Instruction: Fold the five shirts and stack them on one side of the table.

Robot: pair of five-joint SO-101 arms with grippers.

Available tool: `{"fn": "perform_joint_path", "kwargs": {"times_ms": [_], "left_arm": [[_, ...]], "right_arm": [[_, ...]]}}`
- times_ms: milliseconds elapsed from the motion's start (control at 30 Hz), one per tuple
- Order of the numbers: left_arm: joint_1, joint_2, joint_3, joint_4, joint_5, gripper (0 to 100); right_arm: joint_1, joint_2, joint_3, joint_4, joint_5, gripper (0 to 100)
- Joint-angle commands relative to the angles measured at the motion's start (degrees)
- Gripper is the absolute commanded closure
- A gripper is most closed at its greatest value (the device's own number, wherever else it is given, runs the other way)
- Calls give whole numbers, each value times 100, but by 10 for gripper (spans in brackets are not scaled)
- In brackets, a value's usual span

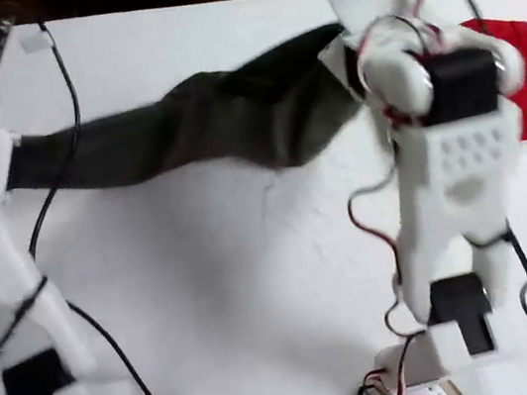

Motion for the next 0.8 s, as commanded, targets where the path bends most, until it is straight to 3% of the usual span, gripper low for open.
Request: {"fn": "perform_joint_path", "kwargs": {"times_ms": [0,333,667,767], "left_arm": [[-62,-1029,-259,97,53,975],[-79,-2822,-251,-290,237,975],[-79,-3165,-303,-396,246,975],[-79,-3165,-303,-396,255,975]], "right_arm": [[75,-699,-413,-84,0,981],[75,-2167,-440,-110,44,981],[101,-3591,-440,-277,53,981],[523,-3846,-422,-593,53,981]]}}
